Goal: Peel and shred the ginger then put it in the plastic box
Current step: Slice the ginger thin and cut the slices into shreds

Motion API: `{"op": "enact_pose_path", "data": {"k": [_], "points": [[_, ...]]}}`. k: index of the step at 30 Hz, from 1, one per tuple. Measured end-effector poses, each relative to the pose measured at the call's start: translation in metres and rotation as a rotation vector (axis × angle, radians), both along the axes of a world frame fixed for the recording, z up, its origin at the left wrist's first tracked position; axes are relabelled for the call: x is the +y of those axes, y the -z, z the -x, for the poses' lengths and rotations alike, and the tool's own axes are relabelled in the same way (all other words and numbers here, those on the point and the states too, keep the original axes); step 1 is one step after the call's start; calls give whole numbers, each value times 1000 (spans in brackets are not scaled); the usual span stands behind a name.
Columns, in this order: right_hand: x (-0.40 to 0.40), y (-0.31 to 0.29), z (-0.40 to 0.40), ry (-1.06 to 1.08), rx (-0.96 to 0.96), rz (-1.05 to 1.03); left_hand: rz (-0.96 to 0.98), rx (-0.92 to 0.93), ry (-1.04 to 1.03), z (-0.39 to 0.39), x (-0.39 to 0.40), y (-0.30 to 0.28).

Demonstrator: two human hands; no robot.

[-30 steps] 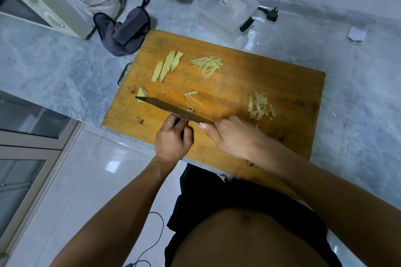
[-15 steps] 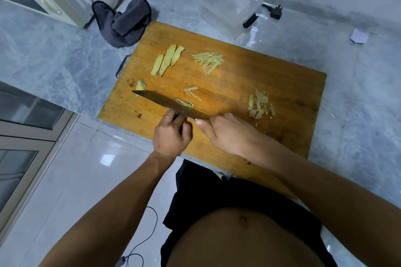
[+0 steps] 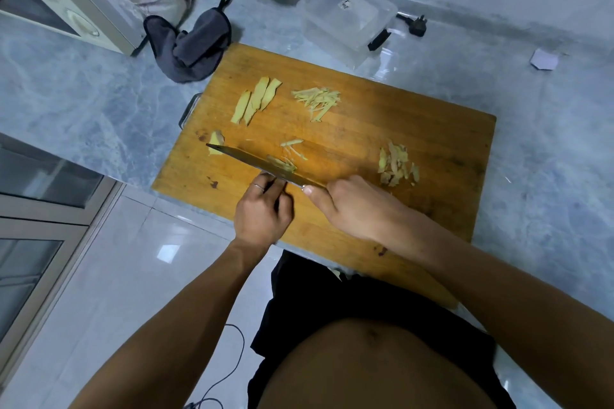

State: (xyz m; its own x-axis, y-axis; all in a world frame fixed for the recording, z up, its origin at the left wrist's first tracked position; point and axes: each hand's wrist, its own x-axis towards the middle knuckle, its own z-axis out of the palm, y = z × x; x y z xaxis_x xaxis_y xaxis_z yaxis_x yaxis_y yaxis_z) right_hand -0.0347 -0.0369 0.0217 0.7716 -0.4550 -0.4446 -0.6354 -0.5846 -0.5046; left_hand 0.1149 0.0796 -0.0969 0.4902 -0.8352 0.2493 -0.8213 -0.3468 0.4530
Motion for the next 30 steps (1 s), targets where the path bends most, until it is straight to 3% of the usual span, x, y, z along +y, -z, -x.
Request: {"op": "enact_pose_path", "data": {"k": [30], "points": [[5, -8, -7, 7, 54, 7, 30, 37, -17, 2, -1, -1]]}}
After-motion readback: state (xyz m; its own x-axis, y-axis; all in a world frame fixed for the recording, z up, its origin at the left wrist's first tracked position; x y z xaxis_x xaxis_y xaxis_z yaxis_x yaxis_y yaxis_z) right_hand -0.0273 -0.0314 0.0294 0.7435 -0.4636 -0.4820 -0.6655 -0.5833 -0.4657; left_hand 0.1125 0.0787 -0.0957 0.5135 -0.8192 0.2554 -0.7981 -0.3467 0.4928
